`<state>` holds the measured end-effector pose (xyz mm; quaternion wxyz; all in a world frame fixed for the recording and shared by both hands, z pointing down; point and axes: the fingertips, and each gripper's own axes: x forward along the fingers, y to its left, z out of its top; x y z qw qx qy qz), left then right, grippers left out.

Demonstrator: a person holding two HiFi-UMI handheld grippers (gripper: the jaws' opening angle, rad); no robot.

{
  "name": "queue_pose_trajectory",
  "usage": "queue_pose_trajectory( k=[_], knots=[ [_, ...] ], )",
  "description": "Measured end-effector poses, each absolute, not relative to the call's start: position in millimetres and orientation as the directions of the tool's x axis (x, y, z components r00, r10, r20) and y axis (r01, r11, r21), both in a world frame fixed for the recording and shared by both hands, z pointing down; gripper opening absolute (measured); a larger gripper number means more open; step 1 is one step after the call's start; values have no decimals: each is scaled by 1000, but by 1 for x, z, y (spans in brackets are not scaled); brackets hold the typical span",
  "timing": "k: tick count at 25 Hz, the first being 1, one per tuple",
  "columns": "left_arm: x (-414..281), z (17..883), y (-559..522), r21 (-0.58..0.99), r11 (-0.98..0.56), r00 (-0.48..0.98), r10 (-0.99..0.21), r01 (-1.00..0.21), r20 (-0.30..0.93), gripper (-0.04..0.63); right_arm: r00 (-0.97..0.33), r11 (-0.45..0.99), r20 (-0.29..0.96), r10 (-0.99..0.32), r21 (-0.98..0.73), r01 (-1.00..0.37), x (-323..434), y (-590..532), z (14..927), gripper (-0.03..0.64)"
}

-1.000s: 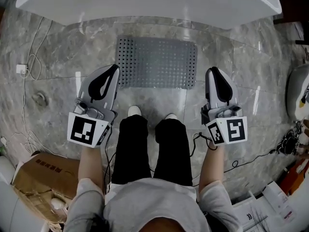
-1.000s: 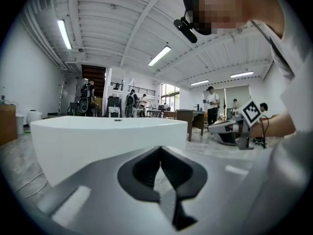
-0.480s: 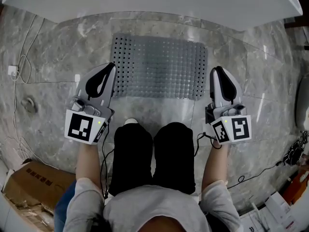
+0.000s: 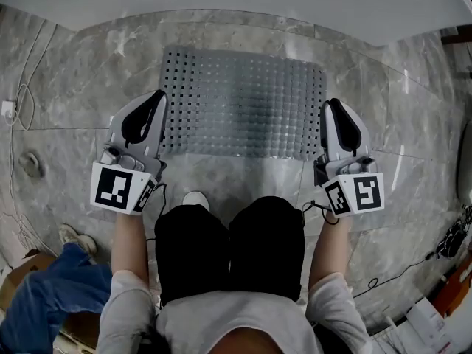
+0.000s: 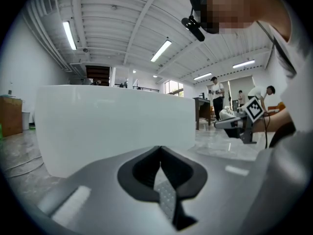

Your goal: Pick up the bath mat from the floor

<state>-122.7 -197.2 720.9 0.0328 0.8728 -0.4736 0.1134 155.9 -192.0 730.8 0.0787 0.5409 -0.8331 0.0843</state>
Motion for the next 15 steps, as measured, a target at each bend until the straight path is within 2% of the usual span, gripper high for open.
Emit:
queue_pose_trajectory(
  k=[15],
  knots=[
    [-145,804,-186,-56,-500,457,-827,-864,328,3,-414,410,256,-874,-72,-909,155,-177,796,77]
  ],
)
